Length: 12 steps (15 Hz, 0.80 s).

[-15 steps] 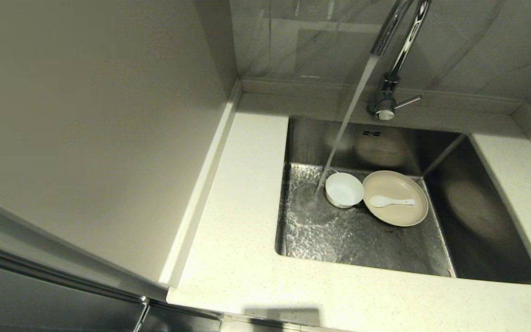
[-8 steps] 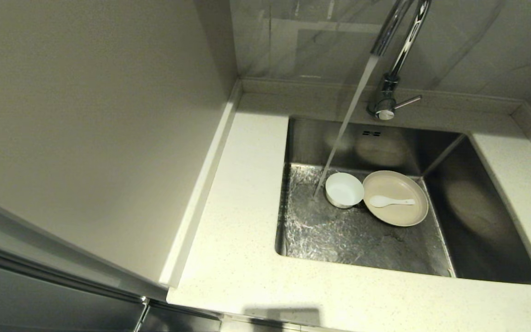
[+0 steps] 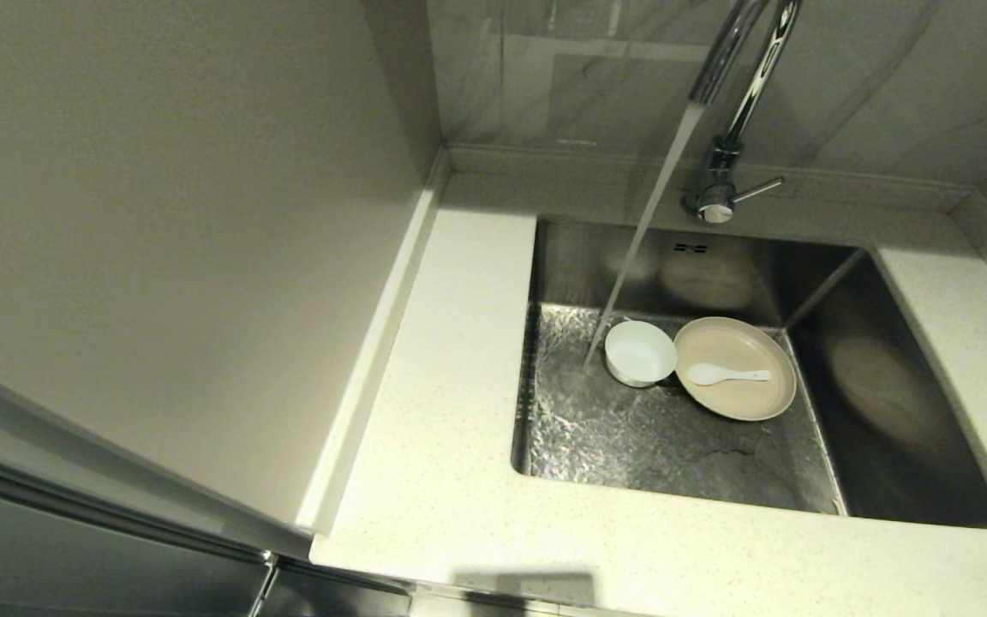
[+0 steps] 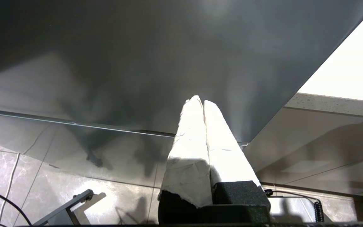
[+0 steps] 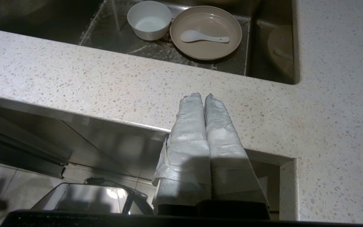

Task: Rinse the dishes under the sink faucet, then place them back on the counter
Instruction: Wait for the water to rinse the bowl

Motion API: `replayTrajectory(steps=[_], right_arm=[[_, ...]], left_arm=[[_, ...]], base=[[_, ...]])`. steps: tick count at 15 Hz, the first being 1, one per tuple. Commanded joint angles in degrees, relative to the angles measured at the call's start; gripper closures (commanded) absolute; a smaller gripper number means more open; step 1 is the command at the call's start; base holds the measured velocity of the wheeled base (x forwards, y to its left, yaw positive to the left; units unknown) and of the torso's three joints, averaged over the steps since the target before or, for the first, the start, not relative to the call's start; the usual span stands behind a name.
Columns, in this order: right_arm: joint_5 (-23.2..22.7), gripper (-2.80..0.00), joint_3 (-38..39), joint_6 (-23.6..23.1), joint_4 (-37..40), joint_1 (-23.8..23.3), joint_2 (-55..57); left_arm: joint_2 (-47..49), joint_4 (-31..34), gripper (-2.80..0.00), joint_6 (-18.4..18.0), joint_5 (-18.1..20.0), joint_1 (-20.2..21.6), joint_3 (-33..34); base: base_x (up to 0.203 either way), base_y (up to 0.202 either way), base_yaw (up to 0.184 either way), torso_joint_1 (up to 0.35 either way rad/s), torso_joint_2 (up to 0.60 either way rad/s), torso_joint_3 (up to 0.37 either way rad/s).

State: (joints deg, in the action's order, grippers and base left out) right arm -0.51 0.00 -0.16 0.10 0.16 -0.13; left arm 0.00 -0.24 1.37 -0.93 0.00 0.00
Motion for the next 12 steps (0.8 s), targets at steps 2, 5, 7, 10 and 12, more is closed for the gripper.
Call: replayTrajectory(steps=[2, 5, 7, 10, 12], right_arm=[[-0.02, 0.00, 0.00, -0.10, -0.01, 0.02, 0.13], [-0.02, 0.00, 0.00, -0.01, -0.01, 0.02, 0.13], [-0.02, 0.00, 0.00, -0.09, -0.01, 0.02, 0.13], [-0.02, 0.00, 0.00, -0.01, -0.01, 0.02, 0.22], [-0.02, 0.00, 0.00, -0.02, -0.01, 0.02, 0.13]], left_arm=[[-0.18, -0.02, 0.00, 0.04, -0.04, 0.00, 0.00], [-0.18, -0.02, 0.00, 0.04, -0.04, 0.00, 0.00], [-0.18, -0.02, 0.00, 0.04, -0.04, 0.00, 0.00], [-0.18, -0.02, 0.00, 0.04, -0.04, 0.00, 0.00], [-0.18, -0.02, 0.00, 0.04, -0.04, 0.00, 0.00]], base=[[0.000, 0.000, 0.000, 0.000, 0.00, 0.000], [0.000, 0.000, 0.000, 0.000, 0.00, 0.000], [0.000, 0.000, 0.000, 0.000, 0.00, 0.000], [0.000, 0.000, 0.000, 0.000, 0.00, 0.000], [0.000, 0.000, 0.000, 0.000, 0.00, 0.000]])
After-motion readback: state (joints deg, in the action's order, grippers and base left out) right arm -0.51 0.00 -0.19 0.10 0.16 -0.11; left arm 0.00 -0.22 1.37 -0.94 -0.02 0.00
